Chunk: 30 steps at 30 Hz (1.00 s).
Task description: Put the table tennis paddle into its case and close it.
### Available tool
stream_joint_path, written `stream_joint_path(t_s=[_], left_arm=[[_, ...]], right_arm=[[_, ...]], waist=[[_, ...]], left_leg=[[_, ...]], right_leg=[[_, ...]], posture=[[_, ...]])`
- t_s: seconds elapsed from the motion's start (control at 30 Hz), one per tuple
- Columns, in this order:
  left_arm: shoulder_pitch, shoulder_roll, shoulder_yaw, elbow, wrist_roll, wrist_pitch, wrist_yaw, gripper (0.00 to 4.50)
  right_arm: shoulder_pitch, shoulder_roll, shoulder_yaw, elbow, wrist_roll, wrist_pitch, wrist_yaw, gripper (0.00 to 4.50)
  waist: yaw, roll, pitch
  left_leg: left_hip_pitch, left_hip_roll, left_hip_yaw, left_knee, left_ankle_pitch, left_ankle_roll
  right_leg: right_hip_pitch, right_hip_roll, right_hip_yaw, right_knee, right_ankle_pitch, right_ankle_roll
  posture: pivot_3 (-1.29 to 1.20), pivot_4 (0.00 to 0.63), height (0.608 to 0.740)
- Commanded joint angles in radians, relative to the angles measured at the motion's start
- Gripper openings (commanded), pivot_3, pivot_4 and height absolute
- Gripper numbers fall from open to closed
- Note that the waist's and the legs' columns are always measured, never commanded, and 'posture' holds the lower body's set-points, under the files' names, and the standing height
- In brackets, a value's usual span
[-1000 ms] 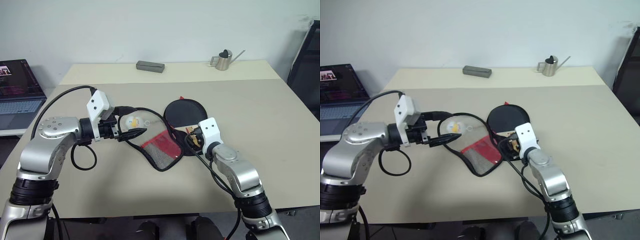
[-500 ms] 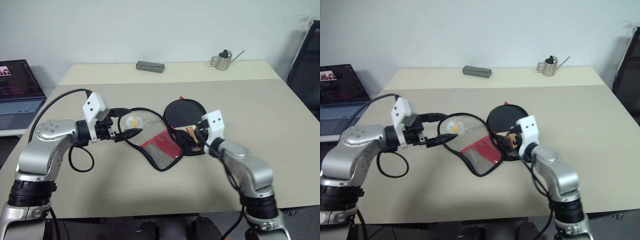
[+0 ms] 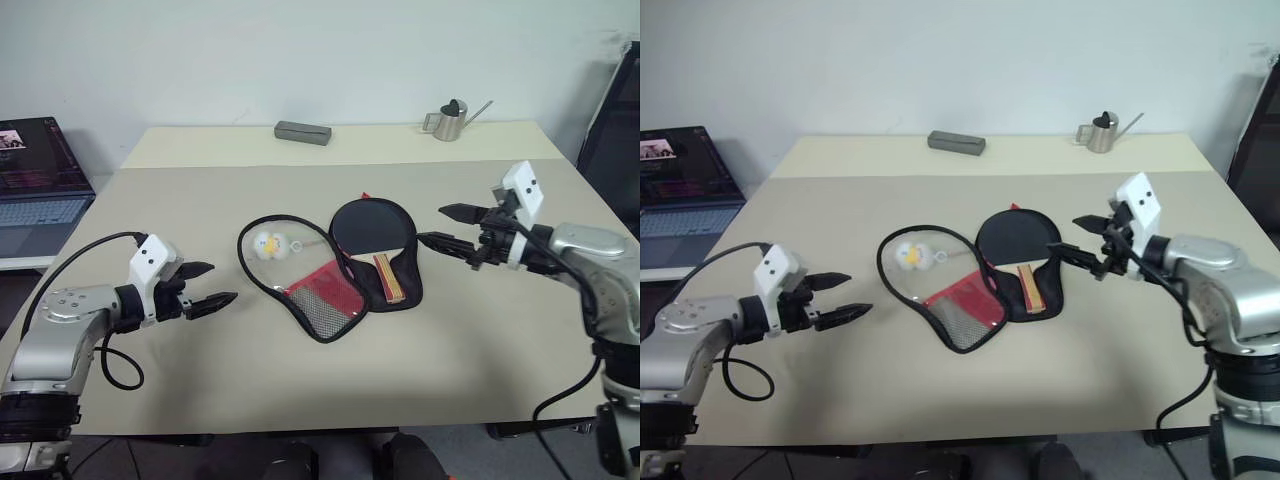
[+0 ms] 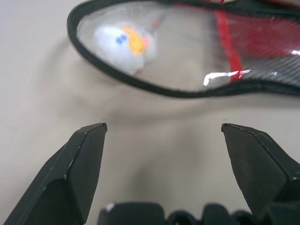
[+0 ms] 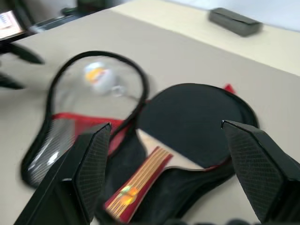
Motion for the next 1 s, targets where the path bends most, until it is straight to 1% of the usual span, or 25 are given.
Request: stream_joint_path(t_s=[0.03, 0.17, 0.4, 0.57, 0.67, 0.83, 1.0], left_arm=[[-0.015, 0.012, 0.015, 0.016, 0.013, -0.031, -0.007, 4.30], [-0.044, -0.016, -0.028, 0.052, 0.042, -0.050, -0.005, 4.30], [-0.111, -0.076, -0.088, 0.124, 0.080, -0.085, -0.004, 4.30], [-0.149, -0.115, -0.115, 0.192, 0.111, -0.121, 0.003, 4.30], [-0.193, -0.157, -0.125, 0.249, 0.125, -0.146, 0.022, 4.30], [-0.258, -0.195, -0.158, 0.318, 0.158, -0.181, 0.012, 4.30], [-0.316, -0.232, -0.188, 0.344, 0.173, -0.207, -0.007, 4.30]], right_arm=[[-0.057, -0.074, -0.050, -0.022, 0.077, -0.018, 0.103, 4.08], [-0.110, -0.143, -0.054, -0.033, 0.156, 0.003, 0.191, 4.08], [-0.167, -0.165, -0.024, -0.018, 0.185, 0.008, 0.207, 4.08], [-0.167, -0.183, -0.017, -0.028, 0.206, 0.006, 0.235, 4.08], [-0.161, -0.192, -0.012, -0.026, 0.203, -0.007, 0.251, 4.08], [-0.155, -0.221, -0.006, -0.006, 0.175, -0.046, 0.290, 4.08], [-0.148, -0.251, -0.004, 0.026, 0.143, -0.088, 0.311, 4.08]], waist=[[0.000, 0.000, 0.000], [0.001, 0.000, 0.000], [0.004, 0.000, 0.000], [0.004, 0.000, 0.000], [0.010, 0.000, 0.000], [0.014, 0.000, 0.000], [0.016, 0.000, 0.000]], left_leg=[[0.000, 0.000, 0.000, 0.000, 0.000, 0.000], [0.000, 0.000, 0.000, 0.000, 0.000, 0.000], [0.000, 0.000, 0.000, 0.000, 0.000, 0.000], [-0.001, 0.000, 0.000, 0.000, 0.000, 0.000], [-0.001, 0.000, 0.000, 0.000, 0.000, 0.000], [-0.001, 0.000, 0.000, 0.001, 0.000, 0.000], [-0.001, 0.000, 0.000, 0.001, 0.000, 0.000]], right_leg=[[0.000, 0.000, 0.000, 0.000, 0.000, 0.000], [0.000, 0.000, 0.000, -0.001, 0.000, 0.000], [0.000, 0.000, 0.000, -0.001, 0.001, 0.000], [0.000, 0.000, 0.000, -0.001, 0.001, 0.000], [0.000, 0.000, 0.000, -0.001, 0.001, 0.000], [0.000, 0.000, -0.001, -0.001, 0.001, 0.001], [0.000, 0.000, 0.000, -0.001, 0.002, 0.001]], posture=[[0.00, 0.150, 0.740], [0.00, 0.150, 0.740], [0.00, 0.150, 0.740], [0.00, 0.150, 0.740], [0.00, 0.150, 0.740], [0.00, 0.150, 0.740], [0.00, 0.150, 0.740]])
